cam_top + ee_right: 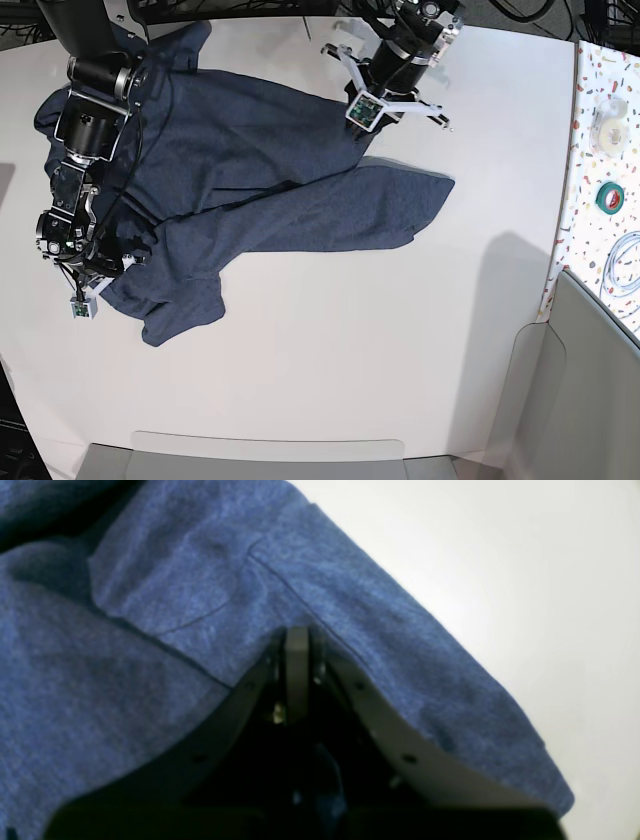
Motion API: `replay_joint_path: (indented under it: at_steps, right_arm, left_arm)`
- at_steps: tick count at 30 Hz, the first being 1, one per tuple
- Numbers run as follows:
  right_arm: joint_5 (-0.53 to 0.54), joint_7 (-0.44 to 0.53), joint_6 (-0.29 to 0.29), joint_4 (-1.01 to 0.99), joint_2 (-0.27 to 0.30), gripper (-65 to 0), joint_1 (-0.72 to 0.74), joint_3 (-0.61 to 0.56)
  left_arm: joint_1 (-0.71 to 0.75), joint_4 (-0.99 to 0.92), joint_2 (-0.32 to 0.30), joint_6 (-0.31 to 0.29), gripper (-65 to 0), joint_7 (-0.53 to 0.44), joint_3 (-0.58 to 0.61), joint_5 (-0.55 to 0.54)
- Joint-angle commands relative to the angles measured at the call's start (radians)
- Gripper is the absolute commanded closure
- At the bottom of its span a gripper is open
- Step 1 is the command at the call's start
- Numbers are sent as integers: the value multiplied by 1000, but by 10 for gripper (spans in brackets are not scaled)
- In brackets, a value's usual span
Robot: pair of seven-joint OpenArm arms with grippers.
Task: Layout the t-shirt on the table in an organized manner, then fold the t-shirt properly
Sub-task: 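Release the left gripper and move it to the t-shirt shoulder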
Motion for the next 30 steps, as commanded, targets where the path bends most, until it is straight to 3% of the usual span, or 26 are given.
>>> replay_joint_path:
  at_steps: [1,5,12,18,30]
  right_arm:
    - [6,-5,1,9,6,0,24,-1]
    - [6,-5,1,9,6,0,22,-1]
    - [5,-4,-4,8,6,0,25,7]
    - [3,50,-5,6,11,0,27,7]
    - [-63,56,-5,8,3,0,27,7]
  left_arm:
    - [-8,18,2,-9,-41,-9,11,-21]
    - [-48,-6,2,-78,-41,45,-23,-190]
    - [-106,-143,2,-83,-40,181,-236,-393]
    - [-49,-140,3,-83,-39,192,-428,-399]
    - [52,-65,2,-84,-39,132,-608,-402]
